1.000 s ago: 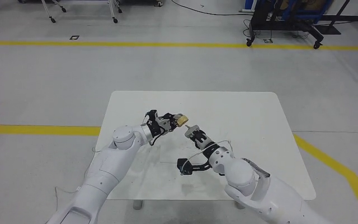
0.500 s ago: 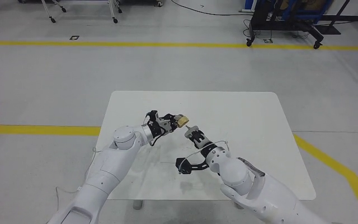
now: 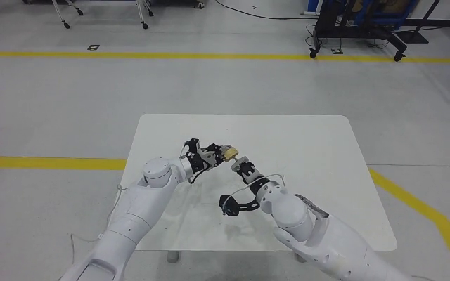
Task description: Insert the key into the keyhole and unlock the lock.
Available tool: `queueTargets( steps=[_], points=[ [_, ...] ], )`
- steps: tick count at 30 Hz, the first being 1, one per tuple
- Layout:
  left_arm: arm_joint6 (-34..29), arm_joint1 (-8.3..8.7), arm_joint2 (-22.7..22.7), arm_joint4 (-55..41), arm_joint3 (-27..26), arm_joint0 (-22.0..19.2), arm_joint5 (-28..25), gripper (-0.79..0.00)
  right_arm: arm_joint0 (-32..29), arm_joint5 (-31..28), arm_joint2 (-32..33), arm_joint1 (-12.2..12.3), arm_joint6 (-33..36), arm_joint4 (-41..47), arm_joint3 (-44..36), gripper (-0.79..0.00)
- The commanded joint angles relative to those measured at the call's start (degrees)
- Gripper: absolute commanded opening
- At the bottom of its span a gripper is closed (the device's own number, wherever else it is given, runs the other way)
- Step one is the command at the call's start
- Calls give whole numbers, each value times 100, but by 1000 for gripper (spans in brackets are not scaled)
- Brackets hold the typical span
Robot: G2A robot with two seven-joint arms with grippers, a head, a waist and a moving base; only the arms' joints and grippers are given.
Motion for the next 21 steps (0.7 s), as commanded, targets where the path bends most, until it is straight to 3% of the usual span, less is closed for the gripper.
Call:
queueTargets(
  steps=[1, 11, 21],
  points=[
    [-61, -6, -10, -59, -7, 17, 25, -785, 1, -9, 8, -21, 1, -8, 30, -785],
    [-67, -9, -37, 36, -37, 31, 52, -785, -84, -81, 49, -97, 77, -185, -16, -785],
    [59, -25, -204, -281, -130, 142, 15, -785, -448, -63, -89, -179, 911, -979, -368, -785]
  ],
)
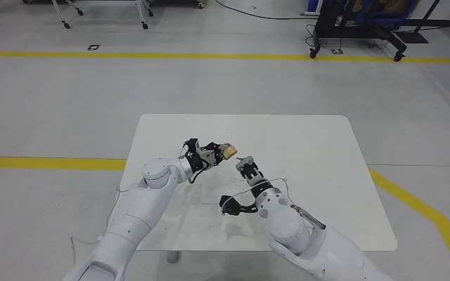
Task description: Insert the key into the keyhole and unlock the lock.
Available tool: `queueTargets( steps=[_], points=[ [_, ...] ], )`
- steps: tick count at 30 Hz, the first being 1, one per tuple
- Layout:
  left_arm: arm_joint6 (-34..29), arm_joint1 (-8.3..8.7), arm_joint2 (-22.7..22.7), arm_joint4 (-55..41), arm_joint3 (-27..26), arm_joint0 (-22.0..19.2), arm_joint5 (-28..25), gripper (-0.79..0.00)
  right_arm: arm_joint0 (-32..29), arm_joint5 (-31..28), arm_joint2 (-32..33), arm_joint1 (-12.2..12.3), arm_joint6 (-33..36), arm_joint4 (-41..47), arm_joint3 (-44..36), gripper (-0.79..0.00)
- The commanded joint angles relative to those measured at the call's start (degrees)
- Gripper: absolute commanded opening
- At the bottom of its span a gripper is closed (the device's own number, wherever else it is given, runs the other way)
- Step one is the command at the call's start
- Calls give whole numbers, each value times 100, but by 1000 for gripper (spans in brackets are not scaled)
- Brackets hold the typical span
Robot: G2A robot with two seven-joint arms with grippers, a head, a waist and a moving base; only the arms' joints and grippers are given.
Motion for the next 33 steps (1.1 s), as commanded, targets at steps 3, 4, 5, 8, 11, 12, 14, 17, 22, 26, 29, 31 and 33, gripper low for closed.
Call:
queueTargets(
  steps=[3, 4, 5, 8, 11, 12, 14, 17, 22, 26, 29, 31, 33],
  points=[
    [-64, -2, -90, -220, -41, 61, 33, -785, -42, -62, -156, -8, 71, -575, -81, -785],
    [-103, -1, -108, -258, -52, 74, 21, -785, -42, -62, -156, -8, 71, -575, -81, -785],
    [-124, -1, -113, -268, -56, 77, 21, -785, -42, -62, -156, -8, 71, -575, -81, -785],
    [-124, -1, -113, -268, -56, 77, 21, -785, -42, -62, -156, -8, 71, -575, -81, -785],
    [-124, -1, -113, -268, -56, 77, 21, -785, -42, -62, -156, -8, 71, -575, -81, -785],
    [-33, -1, -121, -265, -91, 122, 9, -785, -42, -62, -156, -8, 71, -575, -81, -785],
    [58, -1, -132, -274, -193, 182, 53, -785, -39, -24, -256, -3, -54, -899, -84, -785],
    [163, 6, -171, -262, -285, 237, 76, -785, -44, -196, -457, -26, -61, -1330, -116, -785],
    [230, 14, -207, -208, -370, 287, 106, -785, 92, -346, -634, -100, 151, -1330, -12, -785],
    [291, 17, -181, -33, -391, 289, 70, -785, 163, -531, -722, -196, 529, -1330, 154, -785],
    [299, 11, -171, 1, -398, 291, 45, -785, 280, -776, -890, -298, 829, -1330, 251, -785],
    [311, 8, -161, 35, -398, 289, 35, -785, 346, -850, -994, -370, 969, -1330, 321, -785],
    [311, 4, -148, 61, -398, 289, 35, -785, 389, -870, -1046, -437, 1012, -1327, 393, -785]
  ],
)
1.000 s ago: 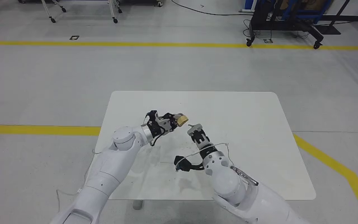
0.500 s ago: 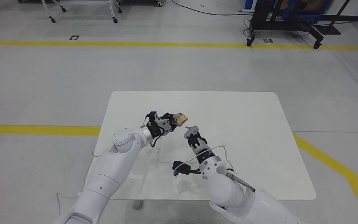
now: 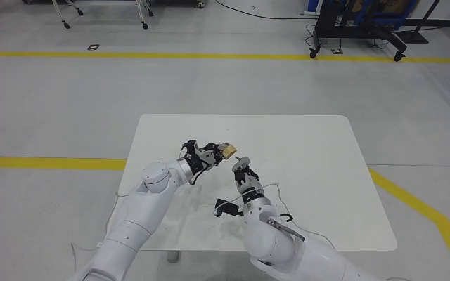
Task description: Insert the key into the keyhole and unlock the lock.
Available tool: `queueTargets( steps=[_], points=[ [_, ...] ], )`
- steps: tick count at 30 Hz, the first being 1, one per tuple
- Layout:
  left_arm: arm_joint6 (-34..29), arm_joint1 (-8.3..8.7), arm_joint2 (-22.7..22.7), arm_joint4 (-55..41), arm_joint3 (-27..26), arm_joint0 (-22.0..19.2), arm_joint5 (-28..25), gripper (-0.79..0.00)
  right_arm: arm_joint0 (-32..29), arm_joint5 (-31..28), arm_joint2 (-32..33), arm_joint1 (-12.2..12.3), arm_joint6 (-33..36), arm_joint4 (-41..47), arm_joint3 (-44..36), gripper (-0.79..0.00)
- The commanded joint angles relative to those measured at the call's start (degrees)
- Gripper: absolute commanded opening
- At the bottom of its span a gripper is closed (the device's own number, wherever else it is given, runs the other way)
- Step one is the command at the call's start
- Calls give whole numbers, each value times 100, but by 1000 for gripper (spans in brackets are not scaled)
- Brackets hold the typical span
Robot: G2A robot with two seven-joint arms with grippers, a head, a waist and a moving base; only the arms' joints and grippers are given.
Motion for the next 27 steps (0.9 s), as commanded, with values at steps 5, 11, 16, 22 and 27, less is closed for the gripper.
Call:
queueTargets(
  steps=[5, 11, 16, 22, 27],
  points=[
    [-39, -6, 18, 70, 8, -9, 9, -785, 58, 10, 0, -166, -41, 29, 173, -785],
    [-101, -14, 35, 108, 23, -19, 6, -785, 41, 29, 120, -281, -126, 102, 280, -785],
    [-142, -19, 34, 109, 35, -24, 12, -785, -14, 3, 198, -346, -172, 43, 312, -785],
    [-124, -29, -3, 33, 35, -10, -11, -785, -128, 46, 297, -409, -44, 0, 300, -785],
    [-149, -33, -12, 20, 16, 3, -5, -785, -155, 69, 272, -469, 141, 0, 377, -785]
  ],
)
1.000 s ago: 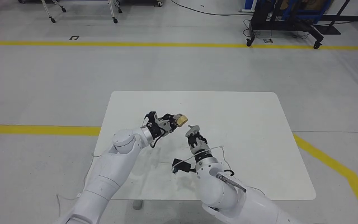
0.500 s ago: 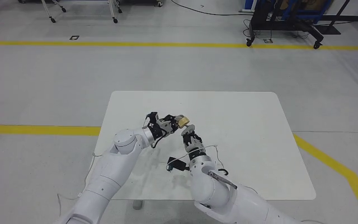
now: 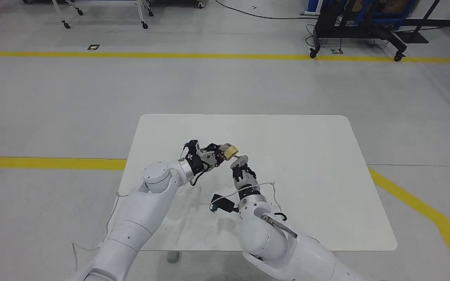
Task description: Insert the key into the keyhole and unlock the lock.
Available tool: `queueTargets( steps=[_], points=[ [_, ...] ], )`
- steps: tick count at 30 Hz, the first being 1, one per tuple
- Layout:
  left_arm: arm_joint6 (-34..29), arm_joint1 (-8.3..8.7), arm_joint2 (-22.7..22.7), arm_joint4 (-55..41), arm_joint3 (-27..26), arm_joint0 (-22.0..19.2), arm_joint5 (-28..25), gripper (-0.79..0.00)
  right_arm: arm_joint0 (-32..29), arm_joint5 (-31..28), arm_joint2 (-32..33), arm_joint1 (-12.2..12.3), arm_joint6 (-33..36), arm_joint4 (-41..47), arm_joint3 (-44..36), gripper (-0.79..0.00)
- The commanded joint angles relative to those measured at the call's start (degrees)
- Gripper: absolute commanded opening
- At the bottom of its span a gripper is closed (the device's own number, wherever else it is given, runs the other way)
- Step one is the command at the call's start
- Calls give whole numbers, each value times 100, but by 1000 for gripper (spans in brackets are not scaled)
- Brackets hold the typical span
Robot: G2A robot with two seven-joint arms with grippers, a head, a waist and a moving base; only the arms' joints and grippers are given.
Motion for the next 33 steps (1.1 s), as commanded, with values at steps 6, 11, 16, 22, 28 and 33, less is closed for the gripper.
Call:
queueTargets(
  steps=[6, 11, 16, 22, 28, 33],
  points=[
    [2, -2, -14, 26, -16, 13, 9, -785, -11, 79, -8, -97, 96, 0, 70, -785],
    [14, -3, -27, 45, -31, 25, 8, -785, -25, 97, -17, -119, 133, 0, 56, -785],
    [-28, -3, -25, 72, -48, 32, 13, -785, -67, 96, 41, -138, 151, 0, 95, -785],
    [-70, -3, -24, 113, -57, 32, 17, -785, -41, 83, 40, -175, 120, 0, 129, -785],
    [-97, -7, -33, 100, -61, 44, -1, -785, 14, 26, -7, -210, 93, 0, 189, -785],
    [-111, -9, -34, 116, -64, 43, 7, -785, 51, 9, -39, -235, 73, 0, 226, -785]
  ],
)
